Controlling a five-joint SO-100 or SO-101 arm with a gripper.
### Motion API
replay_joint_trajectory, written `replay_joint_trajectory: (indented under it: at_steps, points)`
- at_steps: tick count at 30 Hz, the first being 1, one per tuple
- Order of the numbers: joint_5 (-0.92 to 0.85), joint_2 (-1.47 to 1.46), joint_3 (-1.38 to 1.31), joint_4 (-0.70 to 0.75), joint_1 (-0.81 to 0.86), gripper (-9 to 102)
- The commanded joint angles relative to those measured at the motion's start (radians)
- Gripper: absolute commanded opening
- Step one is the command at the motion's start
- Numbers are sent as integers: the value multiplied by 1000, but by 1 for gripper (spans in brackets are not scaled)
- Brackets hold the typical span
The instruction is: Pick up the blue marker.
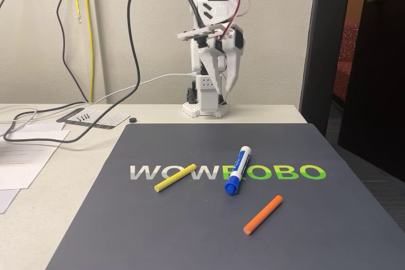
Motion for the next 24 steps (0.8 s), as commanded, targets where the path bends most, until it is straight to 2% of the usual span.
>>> replay_joint_trajectory:
  at_steps: [1, 6, 14, 21, 24]
  points:
    - [-58, -46, -49, 8, -14, 5]
    - [-115, -176, -110, 35, -28, 12]
    - [-112, -291, -140, -29, -40, 23]
    - [-112, -565, -492, 213, -49, 25]
    - [-107, -637, -606, 272, -51, 25]
